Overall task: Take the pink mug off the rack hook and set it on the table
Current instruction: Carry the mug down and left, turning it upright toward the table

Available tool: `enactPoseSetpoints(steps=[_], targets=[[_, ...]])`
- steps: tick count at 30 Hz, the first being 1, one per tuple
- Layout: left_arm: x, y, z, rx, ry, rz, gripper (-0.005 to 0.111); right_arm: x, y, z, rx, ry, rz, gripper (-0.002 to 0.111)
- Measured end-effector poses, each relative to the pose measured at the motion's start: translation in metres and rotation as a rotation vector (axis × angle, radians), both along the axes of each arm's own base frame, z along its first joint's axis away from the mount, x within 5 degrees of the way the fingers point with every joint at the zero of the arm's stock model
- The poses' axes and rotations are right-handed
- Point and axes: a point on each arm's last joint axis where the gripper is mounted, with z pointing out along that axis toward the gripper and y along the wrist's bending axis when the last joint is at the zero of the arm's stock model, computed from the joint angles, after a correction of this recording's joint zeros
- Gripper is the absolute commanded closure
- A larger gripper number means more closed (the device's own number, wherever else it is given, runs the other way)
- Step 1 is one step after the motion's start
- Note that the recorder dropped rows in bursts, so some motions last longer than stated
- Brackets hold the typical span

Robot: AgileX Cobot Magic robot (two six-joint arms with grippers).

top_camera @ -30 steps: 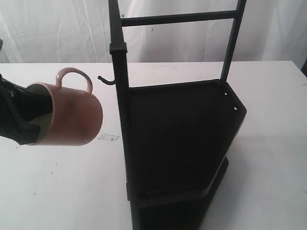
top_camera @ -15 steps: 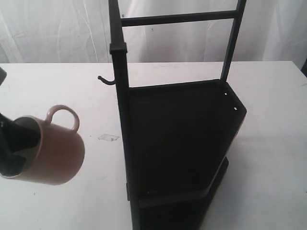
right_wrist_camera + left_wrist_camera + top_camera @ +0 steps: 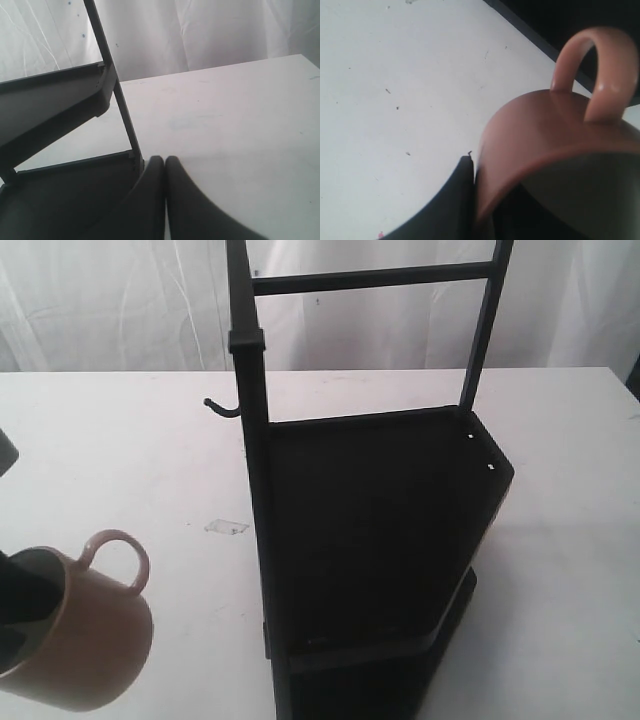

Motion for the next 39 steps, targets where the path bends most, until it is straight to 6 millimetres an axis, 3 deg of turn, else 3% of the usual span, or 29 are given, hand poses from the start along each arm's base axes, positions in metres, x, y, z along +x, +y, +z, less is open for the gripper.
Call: enactPoseSetpoints(steps=[8, 14, 20, 26, 39], targets=[[-0.002, 0.000, -0.002, 0.005, 0.020, -0.006, 0.107, 0.000, 0.000, 0.000, 0.000, 0.000, 0.000, 0.108], [-0.006, 0.002, -0.021, 0.016, 0.046, 0.008, 0.107, 0.000, 0.000, 0.000, 0.000, 0.000, 0.000, 0.108], [-0.005, 0.001, -0.013, 0.016, 0.055, -0.007, 0.107, 0.000, 0.000, 0.000, 0.000, 0.000, 0.000, 0.108], [0.004, -0.002, 0.005, 0.030, 0.066, -0.057, 0.107, 0.000, 0.000, 0.000, 0.000, 0.000, 0.000, 0.108], [0.022, -0.007, -0.014, 0.063, 0.196, -0.083, 0.107, 0.000, 0.000, 0.000, 0.000, 0.000, 0.000, 0.108]])
